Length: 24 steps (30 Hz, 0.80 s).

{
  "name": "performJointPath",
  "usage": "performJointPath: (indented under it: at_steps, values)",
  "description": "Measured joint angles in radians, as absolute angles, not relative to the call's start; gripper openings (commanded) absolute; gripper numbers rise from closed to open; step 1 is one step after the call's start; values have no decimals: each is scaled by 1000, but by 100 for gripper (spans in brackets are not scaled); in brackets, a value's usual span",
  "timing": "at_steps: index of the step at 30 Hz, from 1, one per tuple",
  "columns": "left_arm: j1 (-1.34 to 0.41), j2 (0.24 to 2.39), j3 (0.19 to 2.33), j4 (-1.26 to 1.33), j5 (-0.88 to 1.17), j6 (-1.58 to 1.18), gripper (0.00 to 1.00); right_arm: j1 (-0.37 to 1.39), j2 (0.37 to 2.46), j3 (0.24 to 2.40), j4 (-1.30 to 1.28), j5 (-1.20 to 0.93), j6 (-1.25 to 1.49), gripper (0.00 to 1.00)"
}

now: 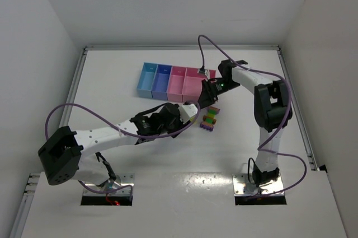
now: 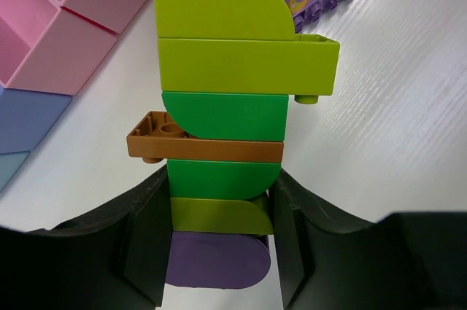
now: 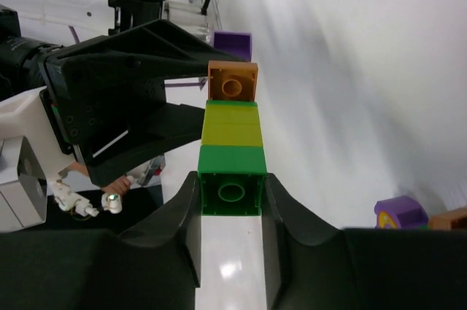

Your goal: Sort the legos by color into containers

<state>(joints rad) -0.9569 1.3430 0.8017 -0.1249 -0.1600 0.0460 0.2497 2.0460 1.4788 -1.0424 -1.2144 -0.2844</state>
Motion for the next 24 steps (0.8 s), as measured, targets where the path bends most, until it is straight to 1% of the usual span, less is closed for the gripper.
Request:
performJointPath:
  at_steps: [3,7,14,19,21,24]
  values:
    - [-962,1344,802,-125,-164,49,0,248,2063,1505,-1114,-1207,-356,9]
    - [-971,1345,801,-125,-163,49,0,233,2090,1532,-1237,-1206,-478,2]
    - [-972,1333,775,-128,-186,31,0,151,2091,1570,-1331,-1188,-597,1]
    - [-962,1298,754,-159,-210,7,0,96,2094,1700,-1337,-1160,-599,0]
    - [-936,1281,754,-178,-211,-9,0,88,2093,1746,-1289,-1141,-538,0]
    - [-872,1260,754,-203,-223,-28,0,95,2073,1742,-1071,-1055,-356,0]
